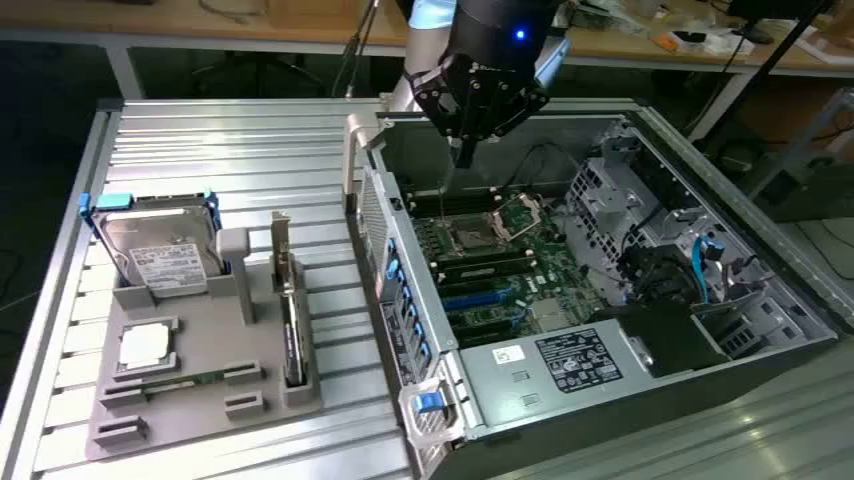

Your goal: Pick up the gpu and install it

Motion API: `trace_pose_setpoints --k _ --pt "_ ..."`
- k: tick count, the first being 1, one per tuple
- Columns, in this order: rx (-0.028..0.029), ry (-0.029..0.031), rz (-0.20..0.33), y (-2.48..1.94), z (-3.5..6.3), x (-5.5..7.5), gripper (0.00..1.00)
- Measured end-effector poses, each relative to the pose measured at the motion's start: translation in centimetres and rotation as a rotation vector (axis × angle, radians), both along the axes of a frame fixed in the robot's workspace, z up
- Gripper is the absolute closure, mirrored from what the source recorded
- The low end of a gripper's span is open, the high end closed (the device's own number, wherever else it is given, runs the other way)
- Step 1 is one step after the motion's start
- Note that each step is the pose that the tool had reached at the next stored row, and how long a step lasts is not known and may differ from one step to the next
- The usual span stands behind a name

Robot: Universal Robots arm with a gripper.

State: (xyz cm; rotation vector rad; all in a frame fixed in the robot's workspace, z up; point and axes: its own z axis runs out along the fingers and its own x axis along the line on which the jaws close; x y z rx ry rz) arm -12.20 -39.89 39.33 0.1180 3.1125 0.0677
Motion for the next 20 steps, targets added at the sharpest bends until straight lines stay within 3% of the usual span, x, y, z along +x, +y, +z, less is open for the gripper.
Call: trace_pose_setpoints --k 11,20 --pt "0.0007 -0.0001 0.0 0.0 0.0 -0.1 0.89" --pt "0.0006 0.0 0.0 0.0 -0.02 -1.5 0.89"
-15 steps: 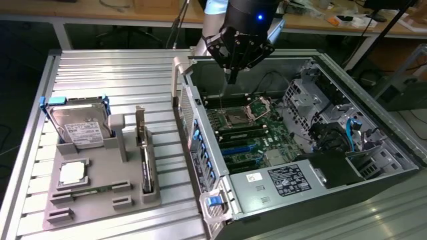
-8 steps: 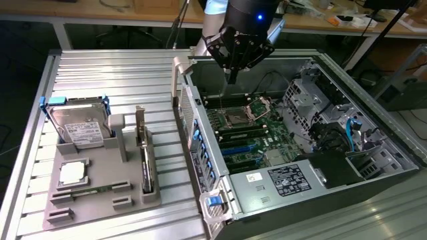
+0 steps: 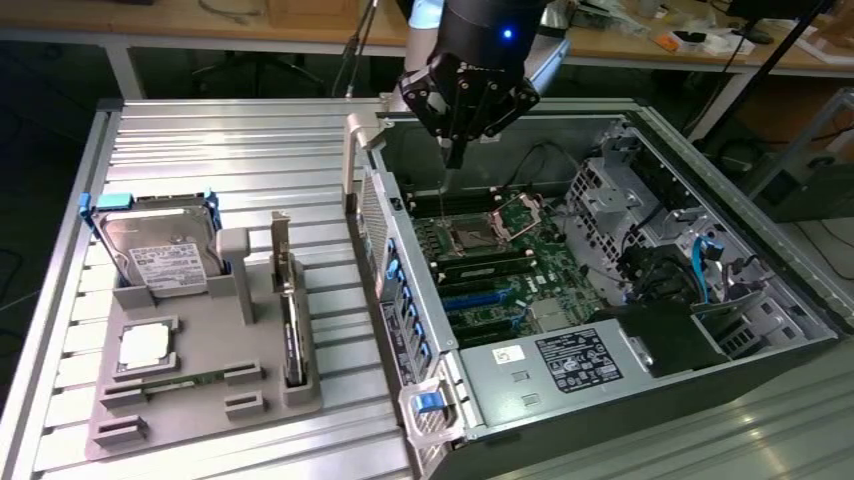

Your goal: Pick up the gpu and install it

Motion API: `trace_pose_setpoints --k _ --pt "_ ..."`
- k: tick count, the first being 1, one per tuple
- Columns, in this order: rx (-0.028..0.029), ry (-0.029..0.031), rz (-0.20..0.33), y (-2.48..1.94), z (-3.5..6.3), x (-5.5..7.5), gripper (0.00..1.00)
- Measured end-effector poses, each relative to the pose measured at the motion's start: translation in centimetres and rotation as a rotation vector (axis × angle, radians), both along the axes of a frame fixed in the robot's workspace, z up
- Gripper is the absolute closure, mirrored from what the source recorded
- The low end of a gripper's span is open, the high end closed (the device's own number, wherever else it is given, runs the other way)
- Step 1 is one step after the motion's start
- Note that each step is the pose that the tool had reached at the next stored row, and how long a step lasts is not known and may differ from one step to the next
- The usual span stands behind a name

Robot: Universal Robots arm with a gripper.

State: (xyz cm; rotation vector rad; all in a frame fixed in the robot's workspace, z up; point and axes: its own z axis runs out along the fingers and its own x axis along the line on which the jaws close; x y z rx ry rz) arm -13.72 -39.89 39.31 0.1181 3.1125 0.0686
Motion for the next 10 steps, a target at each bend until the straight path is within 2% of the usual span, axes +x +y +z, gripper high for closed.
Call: trace_pose_setpoints --k 4,10 --pt "0.0 0.0 0.0 0.0 -0.01 -1.0 0.89" --pt "0.0001 -0.0001 0.0 0.0 -0.02 -1.7 0.89"
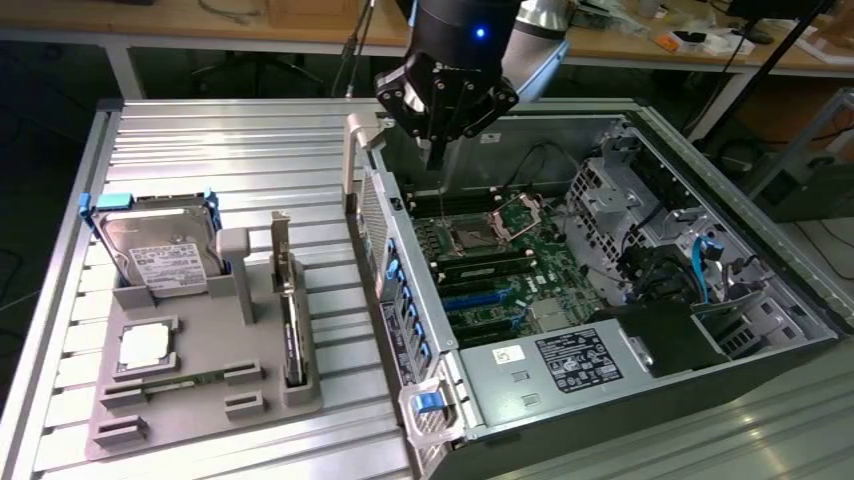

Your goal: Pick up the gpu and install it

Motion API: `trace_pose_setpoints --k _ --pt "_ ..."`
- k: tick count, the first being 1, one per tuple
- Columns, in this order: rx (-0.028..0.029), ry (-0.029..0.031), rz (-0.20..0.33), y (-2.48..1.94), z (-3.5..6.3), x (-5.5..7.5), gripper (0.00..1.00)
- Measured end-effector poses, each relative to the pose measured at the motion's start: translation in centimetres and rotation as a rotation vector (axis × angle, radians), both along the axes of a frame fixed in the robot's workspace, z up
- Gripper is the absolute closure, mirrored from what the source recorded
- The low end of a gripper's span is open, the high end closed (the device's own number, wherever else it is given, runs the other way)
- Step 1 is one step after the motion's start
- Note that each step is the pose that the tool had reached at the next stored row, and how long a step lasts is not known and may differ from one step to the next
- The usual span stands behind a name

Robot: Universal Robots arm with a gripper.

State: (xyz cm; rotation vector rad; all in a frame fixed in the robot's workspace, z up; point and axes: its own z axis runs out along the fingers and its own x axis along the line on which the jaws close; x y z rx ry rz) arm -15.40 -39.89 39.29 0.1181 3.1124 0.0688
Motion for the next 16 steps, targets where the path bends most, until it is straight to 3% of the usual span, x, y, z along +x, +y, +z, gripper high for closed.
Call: trace_pose_setpoints --k 16 --pt "-0.0001 0.0 0.0 0.0 0.0 -0.26 0.89"
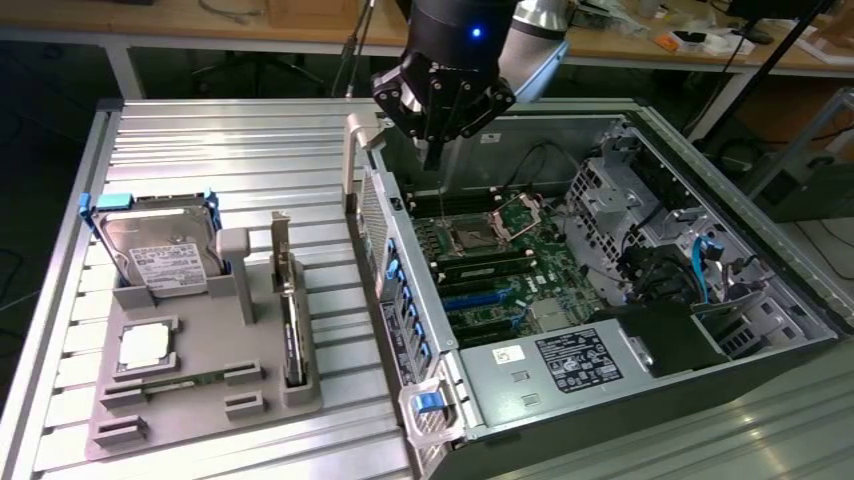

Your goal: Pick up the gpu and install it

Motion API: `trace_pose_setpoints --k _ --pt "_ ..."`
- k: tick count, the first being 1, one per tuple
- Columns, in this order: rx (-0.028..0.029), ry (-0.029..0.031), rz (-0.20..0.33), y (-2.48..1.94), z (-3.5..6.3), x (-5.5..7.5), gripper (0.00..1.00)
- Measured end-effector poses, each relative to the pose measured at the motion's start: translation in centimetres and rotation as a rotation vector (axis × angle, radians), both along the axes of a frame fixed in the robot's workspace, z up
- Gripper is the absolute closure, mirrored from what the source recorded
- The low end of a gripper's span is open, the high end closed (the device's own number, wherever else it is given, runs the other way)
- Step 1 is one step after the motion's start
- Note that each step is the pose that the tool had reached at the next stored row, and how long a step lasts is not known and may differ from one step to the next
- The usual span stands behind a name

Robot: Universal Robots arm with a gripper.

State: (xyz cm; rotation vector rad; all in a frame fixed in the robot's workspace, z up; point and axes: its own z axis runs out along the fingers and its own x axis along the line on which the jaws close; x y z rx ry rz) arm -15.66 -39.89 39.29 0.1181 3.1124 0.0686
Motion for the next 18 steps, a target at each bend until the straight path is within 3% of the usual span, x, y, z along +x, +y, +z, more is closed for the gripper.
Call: trace_pose_setpoints --k 18 --pt "0.0 0.0001 0.0 0.0 0.0 -1.4 0.89"
